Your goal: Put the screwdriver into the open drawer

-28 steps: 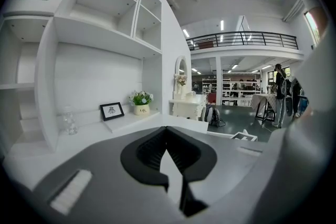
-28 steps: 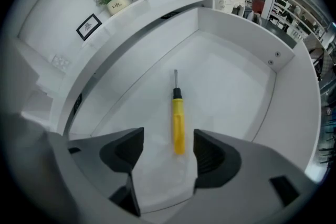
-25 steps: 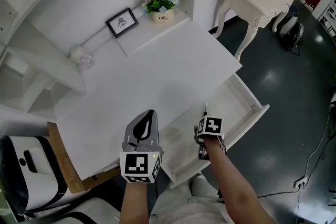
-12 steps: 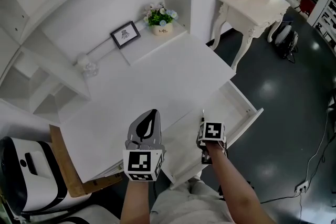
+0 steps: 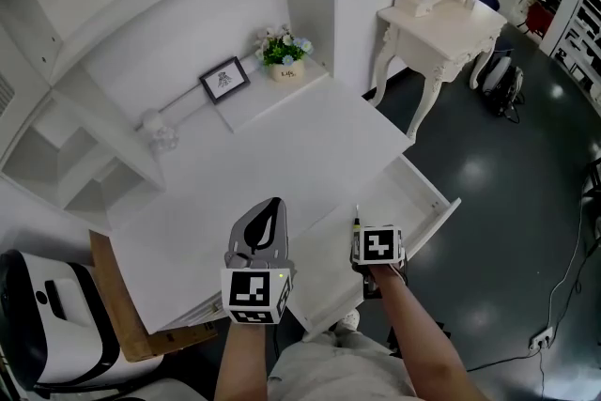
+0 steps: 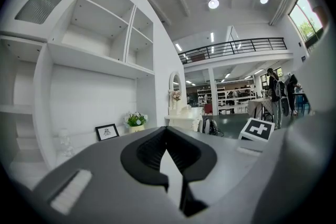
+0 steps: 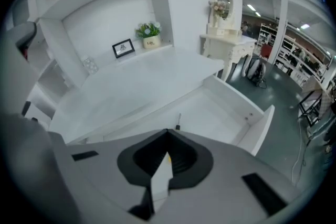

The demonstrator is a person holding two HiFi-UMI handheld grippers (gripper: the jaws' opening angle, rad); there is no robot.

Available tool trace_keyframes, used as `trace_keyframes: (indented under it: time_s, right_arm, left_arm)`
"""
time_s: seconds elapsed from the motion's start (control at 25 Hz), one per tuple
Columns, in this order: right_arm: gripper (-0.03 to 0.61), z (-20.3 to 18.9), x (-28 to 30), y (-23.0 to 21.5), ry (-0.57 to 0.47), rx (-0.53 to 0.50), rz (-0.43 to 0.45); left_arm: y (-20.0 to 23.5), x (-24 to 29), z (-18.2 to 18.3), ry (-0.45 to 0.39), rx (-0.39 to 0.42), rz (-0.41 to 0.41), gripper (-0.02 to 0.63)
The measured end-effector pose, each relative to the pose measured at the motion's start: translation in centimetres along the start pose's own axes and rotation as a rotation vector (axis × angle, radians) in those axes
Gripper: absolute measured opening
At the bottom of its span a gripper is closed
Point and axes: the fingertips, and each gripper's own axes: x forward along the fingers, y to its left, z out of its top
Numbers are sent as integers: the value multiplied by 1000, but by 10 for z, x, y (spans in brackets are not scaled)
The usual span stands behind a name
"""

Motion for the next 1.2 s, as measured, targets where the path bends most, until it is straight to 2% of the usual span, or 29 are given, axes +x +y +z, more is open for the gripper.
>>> trace_keyframes:
  time_s: [0.48,0.88,1.2]
  right_arm:
    - [8,36,-66,-1,-215,-75,4]
    - [8,67,-135,-17,-446,-77,15]
    - [6,94,-194,-18,-663,-164,56]
  left_arm:
    - [-8,-11,22,-55,12,-1,9]
    - [-19,-20,43,-100,38,-8,9]
    - [-26,-26,58,-133,56,-13,9]
